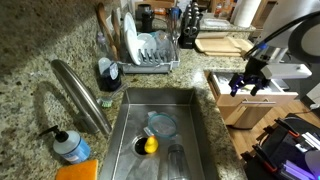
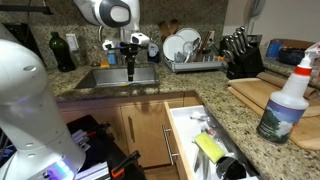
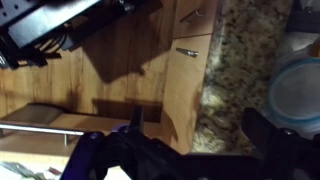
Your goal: Close the open drawer
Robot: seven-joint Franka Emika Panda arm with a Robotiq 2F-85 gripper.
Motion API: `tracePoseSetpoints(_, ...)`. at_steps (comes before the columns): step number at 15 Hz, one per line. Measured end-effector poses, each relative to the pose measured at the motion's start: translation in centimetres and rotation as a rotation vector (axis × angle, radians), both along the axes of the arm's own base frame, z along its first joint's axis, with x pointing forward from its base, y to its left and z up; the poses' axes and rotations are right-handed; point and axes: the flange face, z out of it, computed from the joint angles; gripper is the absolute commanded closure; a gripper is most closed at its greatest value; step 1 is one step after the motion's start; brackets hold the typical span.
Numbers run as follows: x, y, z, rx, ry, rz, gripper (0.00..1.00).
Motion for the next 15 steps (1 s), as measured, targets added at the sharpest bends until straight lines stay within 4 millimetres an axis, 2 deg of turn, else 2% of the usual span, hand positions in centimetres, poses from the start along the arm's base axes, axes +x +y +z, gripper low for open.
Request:
tracePoseSetpoints(2,-2.7,-2.0,-3.1,0.019,0.064,-0.105,0.00)
tracePoseSetpoints(3,-3.0,-2.4,-3.6,0.019,0.077,-0.148,0.00)
tracePoseSetpoints(6,-2.0,-2.5,-3.1,0.022,0.069,-0.199,0.00)
tracePoseSetpoints(9,-1.9,-2.9,-3.2,0.004,0.075,-0.237,0.00)
tracePoseSetpoints(11,-1.5,-5.0,-4.3,-0.043,0.098,-0.339,0.00)
tracePoseSetpoints(15,-1.2,-11.3,-8.0,-0.151,0.139,-0.546,0.00)
